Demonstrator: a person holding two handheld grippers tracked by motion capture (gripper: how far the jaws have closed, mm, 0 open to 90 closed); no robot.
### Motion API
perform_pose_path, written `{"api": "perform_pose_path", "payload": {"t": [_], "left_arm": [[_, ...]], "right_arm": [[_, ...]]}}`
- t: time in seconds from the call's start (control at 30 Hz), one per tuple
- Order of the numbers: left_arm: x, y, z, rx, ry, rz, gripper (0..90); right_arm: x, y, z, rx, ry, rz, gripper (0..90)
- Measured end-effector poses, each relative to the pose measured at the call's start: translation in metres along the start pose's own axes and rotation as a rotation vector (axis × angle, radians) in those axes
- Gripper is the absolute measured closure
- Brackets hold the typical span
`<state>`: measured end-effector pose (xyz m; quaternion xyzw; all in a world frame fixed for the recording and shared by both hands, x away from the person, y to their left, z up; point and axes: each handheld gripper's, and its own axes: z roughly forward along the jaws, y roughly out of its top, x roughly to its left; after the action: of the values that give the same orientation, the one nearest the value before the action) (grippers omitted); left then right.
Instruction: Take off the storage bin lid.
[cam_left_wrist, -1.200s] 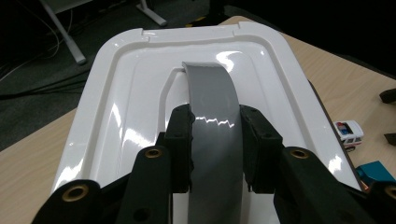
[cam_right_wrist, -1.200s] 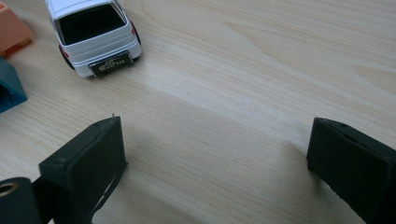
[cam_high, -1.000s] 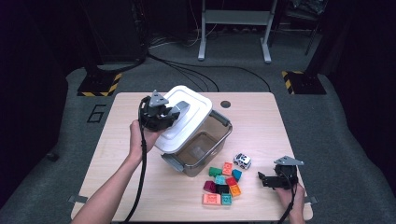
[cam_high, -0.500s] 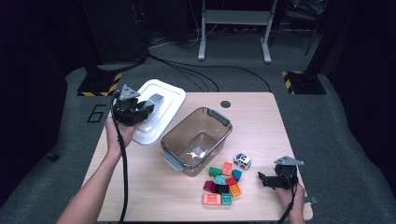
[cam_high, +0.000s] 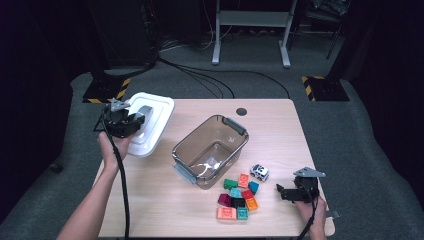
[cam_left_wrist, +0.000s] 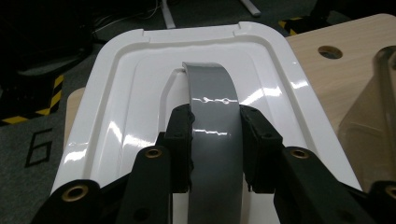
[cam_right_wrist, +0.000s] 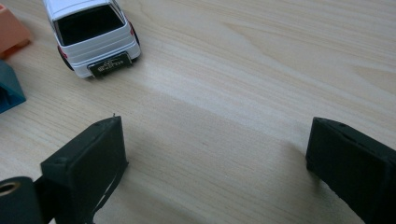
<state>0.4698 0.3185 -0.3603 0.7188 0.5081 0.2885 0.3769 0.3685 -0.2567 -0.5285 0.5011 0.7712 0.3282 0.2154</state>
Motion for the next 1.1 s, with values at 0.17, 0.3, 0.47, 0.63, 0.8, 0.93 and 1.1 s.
{"api": "perform_pose_path", "payload": {"t": [0.17, 0.3, 0.47, 0.63, 0.8, 0.93, 1.1], "left_arm": [[0.010, -0.016, 0.014, 0.018, 0.025, -0.037, 67.1], [0.015, -0.025, 0.024, 0.037, 0.037, -0.060, 67.1], [0.023, -0.042, 0.036, 0.066, 0.049, -0.074, 67.1], [0.035, -0.061, 0.047, 0.103, 0.068, -0.096, 67.1], [0.041, -0.075, 0.058, 0.141, 0.075, -0.130, 67.0], [0.042, -0.082, 0.067, 0.167, 0.078, -0.133, 67.0], [0.043, -0.092, 0.076, 0.191, 0.085, -0.147, 66.8]], "right_arm": [[0.000, 0.000, 0.000, -0.002, -0.002, 0.002, 4.1], [0.000, 0.000, 0.000, -0.003, -0.002, 0.004, 4.0], [-0.001, 0.000, 0.000, -0.003, -0.002, 0.000, 4.1], [0.000, 0.000, 0.000, -0.002, -0.003, 0.004, 4.2], [0.000, 0.000, 0.000, -0.003, -0.001, 0.006, 4.2], [0.000, 0.000, 0.000, -0.002, -0.003, 0.008, 4.2], [0.000, 0.000, 0.000, -0.003, -0.003, 0.007, 4.2]]}}
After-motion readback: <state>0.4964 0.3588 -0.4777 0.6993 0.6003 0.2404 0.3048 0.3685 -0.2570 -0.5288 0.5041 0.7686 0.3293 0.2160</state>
